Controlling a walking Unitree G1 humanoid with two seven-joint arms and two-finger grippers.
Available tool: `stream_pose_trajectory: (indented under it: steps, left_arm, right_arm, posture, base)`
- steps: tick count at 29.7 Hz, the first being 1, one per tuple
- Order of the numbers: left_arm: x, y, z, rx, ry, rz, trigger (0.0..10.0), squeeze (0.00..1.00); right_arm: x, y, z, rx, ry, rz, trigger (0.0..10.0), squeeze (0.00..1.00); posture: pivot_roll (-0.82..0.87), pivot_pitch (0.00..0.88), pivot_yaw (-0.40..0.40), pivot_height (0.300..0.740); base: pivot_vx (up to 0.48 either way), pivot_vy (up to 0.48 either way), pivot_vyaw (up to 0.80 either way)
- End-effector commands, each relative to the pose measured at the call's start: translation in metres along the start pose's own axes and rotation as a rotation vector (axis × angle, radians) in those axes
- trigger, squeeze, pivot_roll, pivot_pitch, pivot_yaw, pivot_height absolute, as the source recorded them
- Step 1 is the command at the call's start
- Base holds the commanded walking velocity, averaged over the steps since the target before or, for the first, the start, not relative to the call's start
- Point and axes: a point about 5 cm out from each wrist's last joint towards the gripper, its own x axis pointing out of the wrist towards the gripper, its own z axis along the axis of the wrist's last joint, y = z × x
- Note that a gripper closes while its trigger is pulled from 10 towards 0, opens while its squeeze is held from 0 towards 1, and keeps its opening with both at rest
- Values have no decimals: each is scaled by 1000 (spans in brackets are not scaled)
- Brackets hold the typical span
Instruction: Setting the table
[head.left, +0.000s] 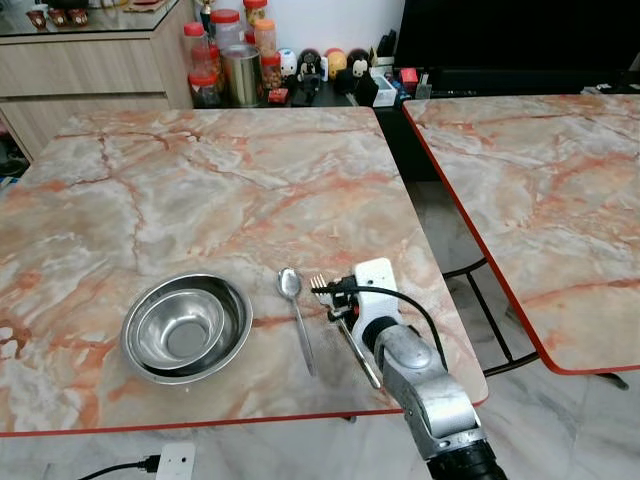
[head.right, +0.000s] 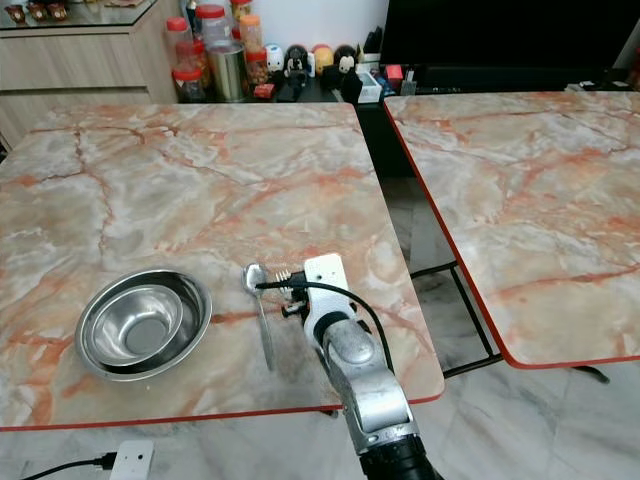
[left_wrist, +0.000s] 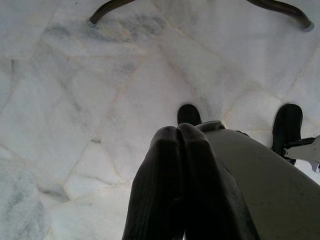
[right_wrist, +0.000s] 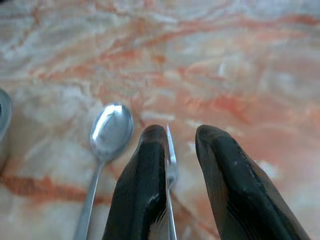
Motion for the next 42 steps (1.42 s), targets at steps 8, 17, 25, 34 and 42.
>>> stream_pose_trajectory:
  steps: [8, 17, 25, 34, 42]
  left_arm:
    - [0, -1, 0, -8, 7, -7, 10000, 0]
    - [0, 1, -2, -13, 11, -2, 10000, 0]
    - [-1, 3, -7, -10, 28, -1, 10000, 0]
    - [-2, 5, -12, -7, 41, 0, 10000, 0]
    - [-4, 8, -19, -1, 63, 1, 10000, 0]
  right_arm:
    - [-4, -10, 29, 13, -215, -54, 10000, 0]
    - [-21, -24, -10, -60, -62, -76, 10000, 0]
    - [-48, -37, -9, 8, -43, -59, 10000, 0]
    - [-71, -32, -8, 61, 8, 49, 10000, 0]
    - [-95, -50, -31, 199, 115, 169, 10000, 0]
  posture:
    - [-70, 59, -26, 740]
    - [-66, 63, -32, 740]
    - [-86, 72, -28, 740]
    - [-94, 86, -25, 740]
    - [-102, 92, -23, 740]
  base:
    - [0, 0, 0]
    - [0, 0, 0]
    - [0, 0, 0]
    - [0, 0, 0]
    - [0, 0, 0]
